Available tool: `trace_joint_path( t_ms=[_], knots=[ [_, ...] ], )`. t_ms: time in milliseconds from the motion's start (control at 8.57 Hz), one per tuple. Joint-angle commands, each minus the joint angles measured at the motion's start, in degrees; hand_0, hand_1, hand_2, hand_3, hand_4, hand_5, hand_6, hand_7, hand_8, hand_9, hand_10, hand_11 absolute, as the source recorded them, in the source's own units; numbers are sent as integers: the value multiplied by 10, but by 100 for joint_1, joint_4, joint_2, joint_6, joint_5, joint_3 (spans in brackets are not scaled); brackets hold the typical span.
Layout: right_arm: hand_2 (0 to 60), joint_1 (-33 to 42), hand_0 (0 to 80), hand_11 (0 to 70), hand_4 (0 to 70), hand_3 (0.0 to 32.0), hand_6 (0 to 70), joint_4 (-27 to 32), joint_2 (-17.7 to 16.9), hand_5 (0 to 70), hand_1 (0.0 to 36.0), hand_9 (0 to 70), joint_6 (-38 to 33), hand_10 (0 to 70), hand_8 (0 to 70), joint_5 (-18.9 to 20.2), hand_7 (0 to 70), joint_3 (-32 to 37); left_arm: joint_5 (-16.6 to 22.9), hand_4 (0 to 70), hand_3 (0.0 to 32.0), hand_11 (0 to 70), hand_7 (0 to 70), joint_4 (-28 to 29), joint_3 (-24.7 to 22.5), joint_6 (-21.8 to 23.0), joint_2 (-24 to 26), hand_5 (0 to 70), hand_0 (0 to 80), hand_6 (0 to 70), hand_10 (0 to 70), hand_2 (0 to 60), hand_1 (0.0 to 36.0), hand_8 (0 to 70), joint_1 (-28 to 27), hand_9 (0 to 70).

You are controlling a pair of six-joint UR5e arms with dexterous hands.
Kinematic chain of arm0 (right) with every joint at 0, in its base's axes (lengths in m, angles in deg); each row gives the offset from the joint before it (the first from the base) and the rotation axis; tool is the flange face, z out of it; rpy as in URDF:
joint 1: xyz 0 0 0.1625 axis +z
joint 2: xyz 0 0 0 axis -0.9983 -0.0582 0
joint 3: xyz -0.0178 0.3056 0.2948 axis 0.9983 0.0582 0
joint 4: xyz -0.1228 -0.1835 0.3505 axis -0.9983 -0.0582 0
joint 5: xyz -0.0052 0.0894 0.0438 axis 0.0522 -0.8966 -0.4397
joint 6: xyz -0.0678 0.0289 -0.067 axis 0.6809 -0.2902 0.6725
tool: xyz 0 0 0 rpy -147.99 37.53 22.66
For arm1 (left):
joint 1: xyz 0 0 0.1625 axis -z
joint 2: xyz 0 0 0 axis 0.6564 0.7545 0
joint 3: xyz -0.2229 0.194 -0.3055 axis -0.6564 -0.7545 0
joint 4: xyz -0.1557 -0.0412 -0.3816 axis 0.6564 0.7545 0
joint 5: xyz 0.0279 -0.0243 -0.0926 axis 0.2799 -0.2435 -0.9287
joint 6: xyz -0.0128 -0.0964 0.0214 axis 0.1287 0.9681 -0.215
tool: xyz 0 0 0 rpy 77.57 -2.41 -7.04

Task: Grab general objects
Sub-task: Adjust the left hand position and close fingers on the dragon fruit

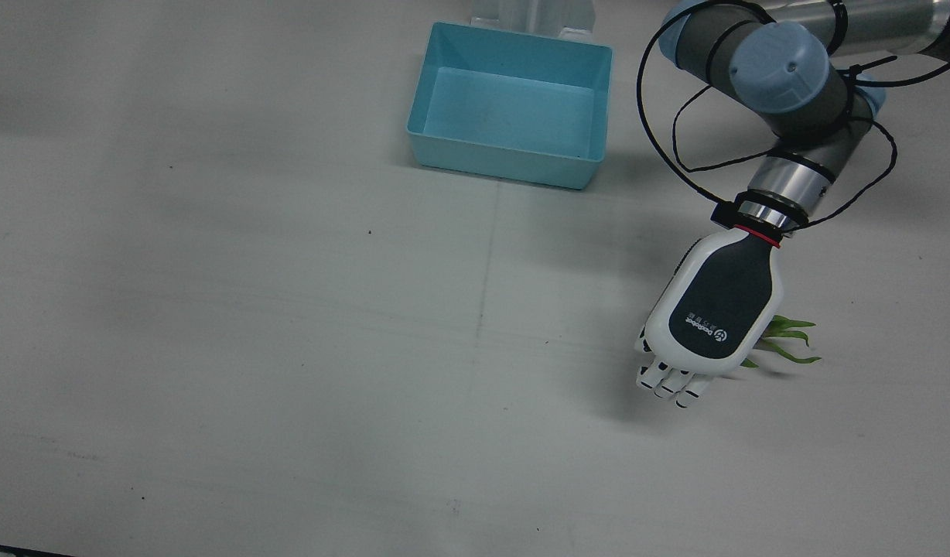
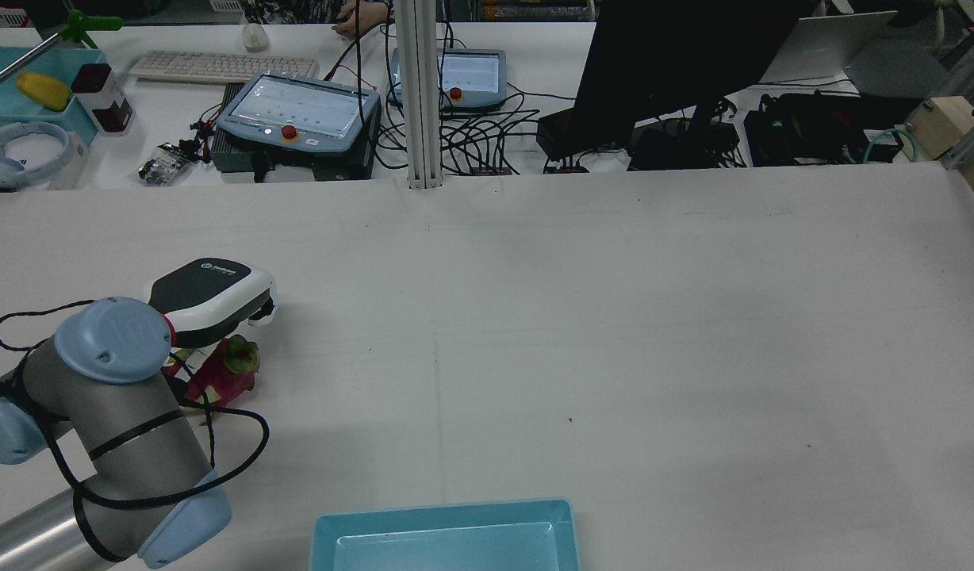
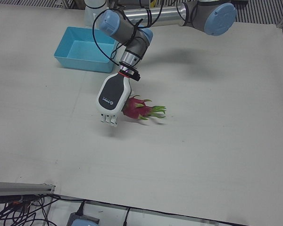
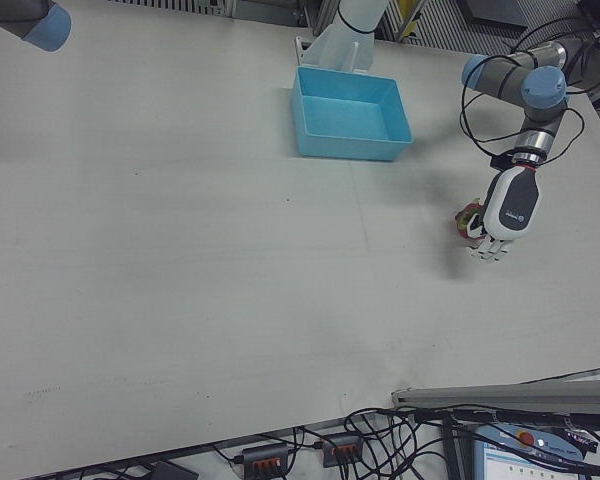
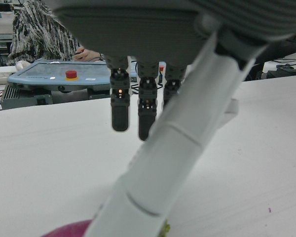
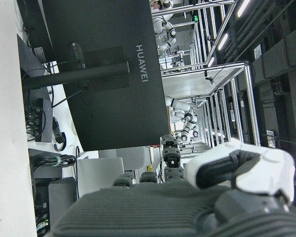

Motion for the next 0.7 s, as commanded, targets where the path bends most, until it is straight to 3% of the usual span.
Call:
trace_joint_path(
  t_ms=[0,117,233,350,467,583],
  knots=[
    [0,0,0,0,0,0,0,0,0,0,0,0,0,0,0,0,0,0,13,431,0,496,393,-449,-14,0,58,700,800,367,326,600,360,378,18,381],
    [0,0,0,0,0,0,0,0,0,0,0,0,0,0,0,0,0,0,13,397,0,368,382,-704,-32,0,49,700,800,340,230,600,360,352,18,337],
    [0,0,0,0,0,0,0,9,0,0,0,0,0,0,0,0,0,0,13,161,0,233,302,-767,-23,0,40,700,659,209,136,600,360,264,27,220],
    [0,0,0,0,0,0,0,0,0,0,0,0,0,0,0,0,0,0,-4,39,0,137,152,-759,-14,-9,14,473,496,92,77,600,360,185,61,87],
    [0,0,0,0,0,0,0,0,0,0,0,0,0,0,0,0,0,9,5,2,8,57,11,-759,-14,-9,-12,328,484,25,24,600,353,123,79,1],
    [0,0,0,0,0,0,0,0,0,0,0,0,0,0,0,0,0,0,-4,0,24,28,0,-768,-23,-9,-91,282,478,6,5,600,324,109,79,0]
  ],
)
